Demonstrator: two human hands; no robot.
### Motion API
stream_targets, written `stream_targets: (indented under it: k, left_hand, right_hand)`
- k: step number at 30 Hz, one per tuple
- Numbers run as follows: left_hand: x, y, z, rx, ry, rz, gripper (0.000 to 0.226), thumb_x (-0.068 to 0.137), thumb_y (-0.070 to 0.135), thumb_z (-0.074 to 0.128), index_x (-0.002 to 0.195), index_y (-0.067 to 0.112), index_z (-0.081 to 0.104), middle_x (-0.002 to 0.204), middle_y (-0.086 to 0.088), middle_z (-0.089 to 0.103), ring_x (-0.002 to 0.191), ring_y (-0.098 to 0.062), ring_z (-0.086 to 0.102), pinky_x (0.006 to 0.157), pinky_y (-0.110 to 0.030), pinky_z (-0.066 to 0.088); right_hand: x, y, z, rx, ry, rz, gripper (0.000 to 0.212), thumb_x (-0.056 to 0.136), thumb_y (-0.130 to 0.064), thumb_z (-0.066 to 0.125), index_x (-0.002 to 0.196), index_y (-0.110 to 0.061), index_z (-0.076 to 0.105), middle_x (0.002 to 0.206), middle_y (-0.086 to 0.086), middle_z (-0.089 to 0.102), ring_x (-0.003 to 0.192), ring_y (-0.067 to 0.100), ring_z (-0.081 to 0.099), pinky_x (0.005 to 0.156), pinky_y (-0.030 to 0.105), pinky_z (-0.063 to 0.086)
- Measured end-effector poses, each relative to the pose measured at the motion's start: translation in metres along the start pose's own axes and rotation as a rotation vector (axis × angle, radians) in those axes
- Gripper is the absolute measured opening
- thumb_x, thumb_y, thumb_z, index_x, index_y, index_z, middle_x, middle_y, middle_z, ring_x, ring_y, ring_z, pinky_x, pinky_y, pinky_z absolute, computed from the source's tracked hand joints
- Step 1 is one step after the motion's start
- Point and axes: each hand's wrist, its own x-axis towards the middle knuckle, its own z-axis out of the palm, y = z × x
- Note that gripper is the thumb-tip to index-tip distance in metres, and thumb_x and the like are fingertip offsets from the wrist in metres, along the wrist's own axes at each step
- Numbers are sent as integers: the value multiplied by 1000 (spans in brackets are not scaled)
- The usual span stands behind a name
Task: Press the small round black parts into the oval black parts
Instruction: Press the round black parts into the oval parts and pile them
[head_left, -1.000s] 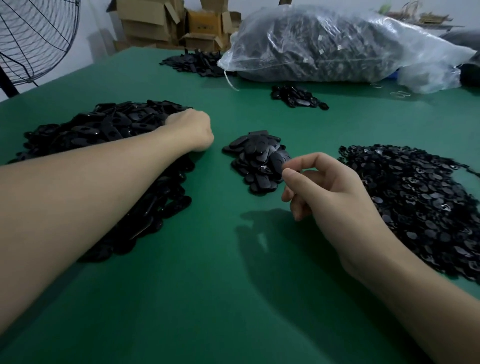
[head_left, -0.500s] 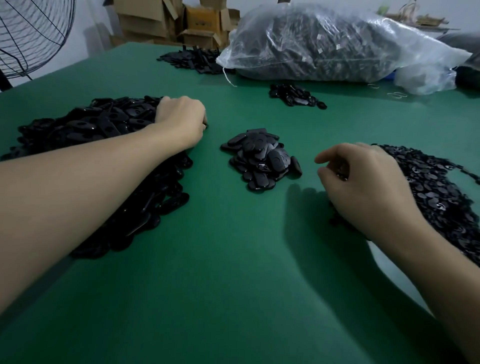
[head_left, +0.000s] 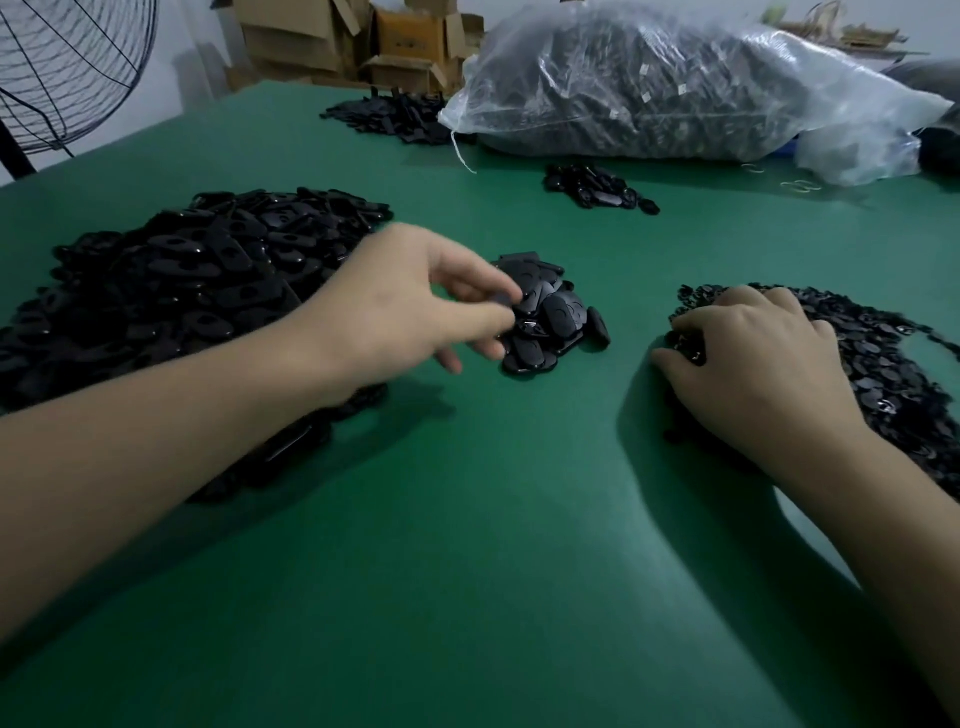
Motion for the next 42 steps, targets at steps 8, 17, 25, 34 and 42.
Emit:
stream_targets:
  k: [8, 17, 25, 34, 42]
  left_hand:
    - [-56, -4, 17, -618, -124, -300, 33, 84, 11, 72, 117, 7, 73, 103, -10, 80, 98, -22, 78, 78, -19, 60]
    - [-68, -9, 16, -609, -103, -304, 36, 96, 1, 64, 130, 14, 62, 106, -10, 79, 100, -22, 77, 78, -22, 61]
    - [-66, -7, 15, -571, -25, -178, 50, 75, 21, 78, 123, 15, 64, 100, -8, 80, 90, -23, 79, 73, -20, 60]
    - [-69, -14, 16, -528, 12, -96, 52, 69, 15, 79, 119, 18, 68, 98, -6, 81, 89, -22, 79, 73, -20, 60]
    - [-67, -14, 16, -468, 46, -55, 44, 75, 21, 74, 118, 17, 65, 92, -7, 80, 82, -20, 79, 71, -20, 60]
  right_hand:
    - [4, -6, 1, 66, 98, -38, 13, 95, -27, 67, 99, -24, 79, 104, 4, 70, 110, 34, 48, 90, 46, 37]
    - [4, -7, 5, 162, 236, -78, 15, 92, -19, 64, 90, -22, 78, 88, 2, 74, 99, 31, 53, 87, 45, 38]
    - [-20, -27, -4, 1361, -83, -65, 6, 95, -12, 68, 92, -15, 72, 85, 3, 79, 77, 17, 73, 66, 25, 53]
    - [-33, -44, -12, 1774, -380, -52, 21, 74, -22, 73, 91, -11, 72, 96, 16, 78, 81, 18, 75, 60, 18, 51]
    - [-37, -50, -13, 1764, -444, -37, 36, 67, -22, 78, 99, -12, 68, 96, 16, 78, 78, 17, 73, 60, 17, 50]
